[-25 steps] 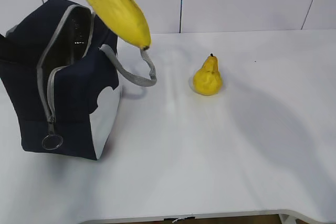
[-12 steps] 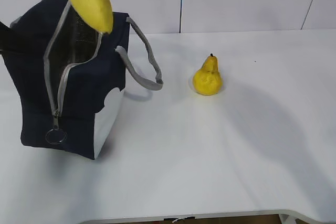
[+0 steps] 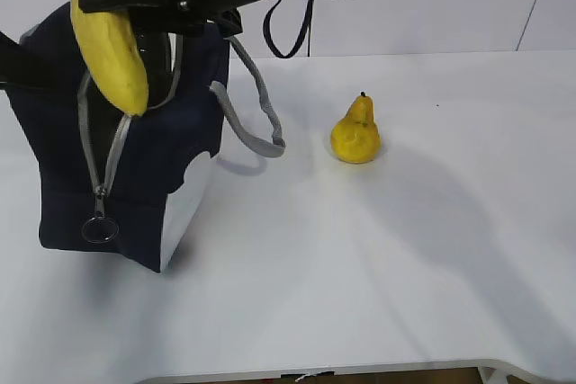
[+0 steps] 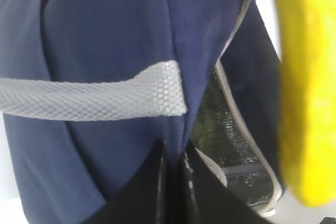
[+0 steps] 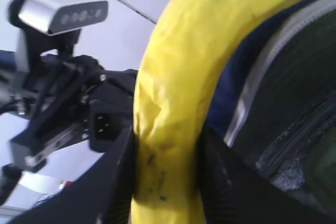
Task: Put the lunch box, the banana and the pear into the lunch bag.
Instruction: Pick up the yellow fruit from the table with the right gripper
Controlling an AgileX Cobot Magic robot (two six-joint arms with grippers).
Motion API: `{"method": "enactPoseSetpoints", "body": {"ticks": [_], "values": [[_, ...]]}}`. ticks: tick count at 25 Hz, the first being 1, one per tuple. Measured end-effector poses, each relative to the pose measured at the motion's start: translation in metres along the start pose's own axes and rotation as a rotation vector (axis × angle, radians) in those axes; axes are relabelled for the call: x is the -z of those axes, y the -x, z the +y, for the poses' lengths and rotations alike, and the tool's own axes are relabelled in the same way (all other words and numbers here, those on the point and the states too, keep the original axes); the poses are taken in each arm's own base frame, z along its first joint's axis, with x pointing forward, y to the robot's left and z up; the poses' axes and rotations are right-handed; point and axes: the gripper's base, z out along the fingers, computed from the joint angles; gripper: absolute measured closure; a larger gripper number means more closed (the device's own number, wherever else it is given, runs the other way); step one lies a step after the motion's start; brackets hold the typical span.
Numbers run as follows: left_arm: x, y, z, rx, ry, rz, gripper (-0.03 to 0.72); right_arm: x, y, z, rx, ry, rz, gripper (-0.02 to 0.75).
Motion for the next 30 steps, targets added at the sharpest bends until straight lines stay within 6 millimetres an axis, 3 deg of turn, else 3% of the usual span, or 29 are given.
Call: {"method": "enactPoseSetpoints", "body": {"ticks": [9, 18, 23, 30], "values": [[0.0, 0.0, 0.0, 0.0, -0.001, 0.001, 0.704, -0.023, -0.011, -0.033, 0.011, -0.058, -0.004, 0.441], [0.0, 0.0, 0.0, 0.0, -0.001, 0.001, 0.704, -0.04, -0.03, -0.051, 0.08, -0.136, 0.1, 0.441], [0.0, 0.0, 0.0, 0.0, -0.001, 0.001, 0.704, -0.055, -0.045, -0.051, 0.147, -0.166, 0.184, 0.441], [0.0, 0.0, 0.0, -0.002, -0.001, 0.002, 0.704, -0.058, -0.048, -0.048, 0.225, -0.156, 0.209, 0.441]]}}
